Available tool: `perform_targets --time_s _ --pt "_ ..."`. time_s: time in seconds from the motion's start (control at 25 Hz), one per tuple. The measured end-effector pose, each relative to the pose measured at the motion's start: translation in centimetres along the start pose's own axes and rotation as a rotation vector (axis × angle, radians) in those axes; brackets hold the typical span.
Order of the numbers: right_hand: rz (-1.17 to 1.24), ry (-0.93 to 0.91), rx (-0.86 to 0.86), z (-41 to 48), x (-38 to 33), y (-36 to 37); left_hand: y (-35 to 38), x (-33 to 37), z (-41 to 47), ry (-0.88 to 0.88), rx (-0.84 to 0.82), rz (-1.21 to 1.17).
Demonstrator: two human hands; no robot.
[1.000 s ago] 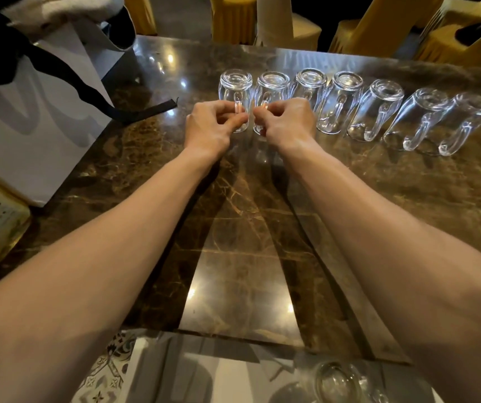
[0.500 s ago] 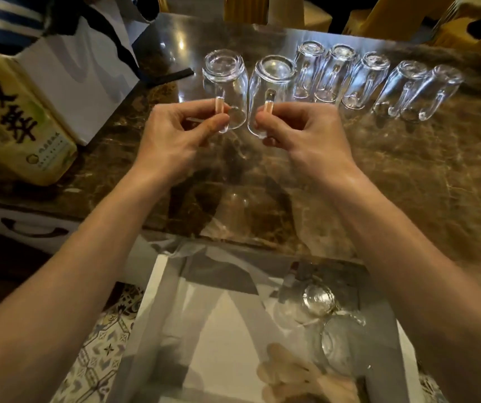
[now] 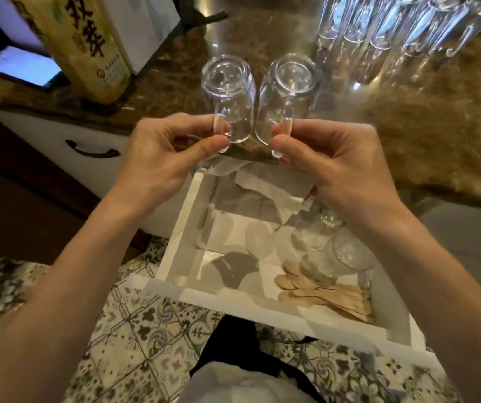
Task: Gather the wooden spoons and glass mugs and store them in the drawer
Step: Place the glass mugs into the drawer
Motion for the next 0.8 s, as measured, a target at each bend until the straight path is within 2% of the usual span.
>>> perform_targets --time_s 0.2,0.48,0.8 --pt "-0.007 0.075 -0.010 -5.7 3.7 1.7 1.3 -2.9 -4.2 -0.102 -0.113 0.056" --pt "-0.184 0.273 -0.120 -8.0 12.9 4.2 4.0 -9.6 -5.9 -0.386 -0.235 0.179" --pt "-0.243 0.344 -0.206 -4.4 18.0 6.6 6.4 -16.0 -4.6 -0.609 -0.130 0.163"
Point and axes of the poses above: each hand's wrist, its own z-axis towards the middle knuckle, its own y-axis out of the palm, x = y × z, the point moved 4 cm from there along z, towards the middle knuckle, and after that the axes turned 4 degrees about -z, right-handed, at the moved point
